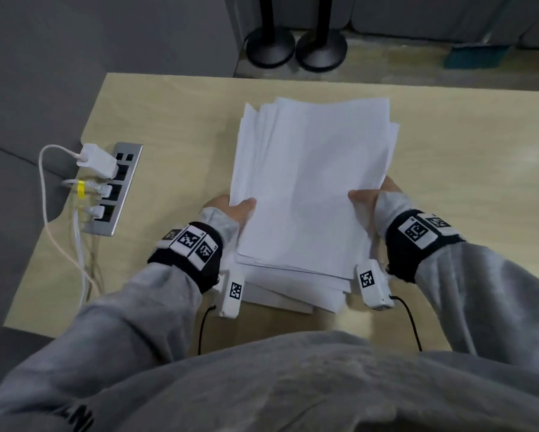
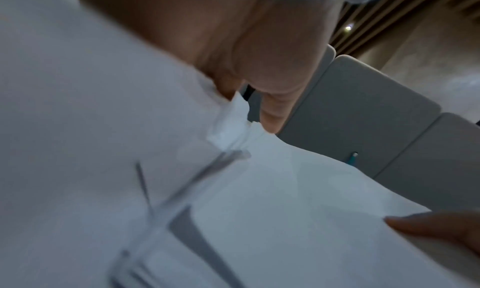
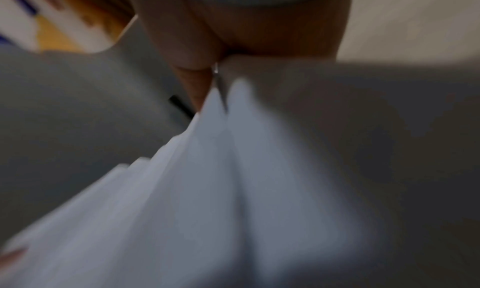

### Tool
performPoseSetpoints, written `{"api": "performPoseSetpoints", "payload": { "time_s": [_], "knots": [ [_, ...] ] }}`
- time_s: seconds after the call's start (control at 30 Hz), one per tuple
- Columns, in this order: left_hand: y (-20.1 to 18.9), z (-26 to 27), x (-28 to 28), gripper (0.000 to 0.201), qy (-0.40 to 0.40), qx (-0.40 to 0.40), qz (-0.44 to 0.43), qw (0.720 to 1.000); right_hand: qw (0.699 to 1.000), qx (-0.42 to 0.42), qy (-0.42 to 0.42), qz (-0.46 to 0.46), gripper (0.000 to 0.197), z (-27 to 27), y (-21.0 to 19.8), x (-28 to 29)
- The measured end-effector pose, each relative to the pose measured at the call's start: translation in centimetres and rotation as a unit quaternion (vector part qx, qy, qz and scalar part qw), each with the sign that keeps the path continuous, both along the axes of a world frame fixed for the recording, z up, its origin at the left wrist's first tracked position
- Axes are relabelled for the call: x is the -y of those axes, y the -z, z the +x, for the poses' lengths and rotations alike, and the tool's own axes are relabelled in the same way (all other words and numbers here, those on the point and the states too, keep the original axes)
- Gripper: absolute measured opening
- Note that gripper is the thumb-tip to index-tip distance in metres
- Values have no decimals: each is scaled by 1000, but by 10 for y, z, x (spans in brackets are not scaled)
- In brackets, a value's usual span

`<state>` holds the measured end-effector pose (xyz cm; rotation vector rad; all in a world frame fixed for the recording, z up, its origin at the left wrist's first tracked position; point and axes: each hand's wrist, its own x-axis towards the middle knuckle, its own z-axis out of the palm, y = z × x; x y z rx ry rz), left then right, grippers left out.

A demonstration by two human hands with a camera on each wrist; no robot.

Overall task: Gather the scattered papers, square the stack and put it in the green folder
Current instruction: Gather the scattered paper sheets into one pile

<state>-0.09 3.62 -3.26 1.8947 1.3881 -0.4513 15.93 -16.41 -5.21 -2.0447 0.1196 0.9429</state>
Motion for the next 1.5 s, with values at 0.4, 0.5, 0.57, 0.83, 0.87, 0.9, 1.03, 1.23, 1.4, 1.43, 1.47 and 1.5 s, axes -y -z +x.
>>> {"api": "performPoseSetpoints", "payload": {
  "time_s": [0.4, 0.5, 0.57, 0.83, 0.87, 0.9, 1.03, 1.23, 1.4, 1.43, 1.47, 1.5],
  "knots": [
    [-2, 12, 8, 70, -22, 0, 13, 1000, 958, 110, -122, -236, 61, -22, -16, -32],
    [-2, 13, 2, 61, -22, 16, 4, 1000, 927, 78, -211, -299, 41, -21, -27, -25],
    [-1, 12, -4, 68, -24, 11, -1, 1000, 903, 105, -268, -319, 41, -22, -39, -20],
    [-5, 8, -4, 71, -85, -44, -20, 995, 903, 105, -342, -237, 45, -21, -39, -9],
    [-21, 8, 3, 69, -84, -38, -7, 996, 903, 89, -350, -235, 49, -20, -33, -10],
    [-36, 7, 9, 68, -75, -33, -3, 997, 896, 66, -369, -240, 55, -21, -32, -10],
    [-24, -1, -3, 67, -84, -25, -7, 996, 952, -43, -251, -168, 58, -25, -20, -7],
    [9, -2, -16, 88, -60, -8, -29, 998, 993, -68, -92, -1, 68, -27, -14, 4],
    [8, -14, -14, 43, -95, 65, -52, 992, 994, 14, -71, 83, 49, -31, -34, 12],
    [5, -18, -15, 56, -80, 81, -63, 991, 991, 16, -65, 113, 49, -31, -39, 14],
    [7, -21, -16, 69, -72, 92, -55, 992, 989, 20, -63, 135, 48, -32, -46, 16],
    [9, -26, -21, 74, -64, 118, -32, 990, 985, 22, -59, 163, 46, -31, -52, 18]
  ]
}}
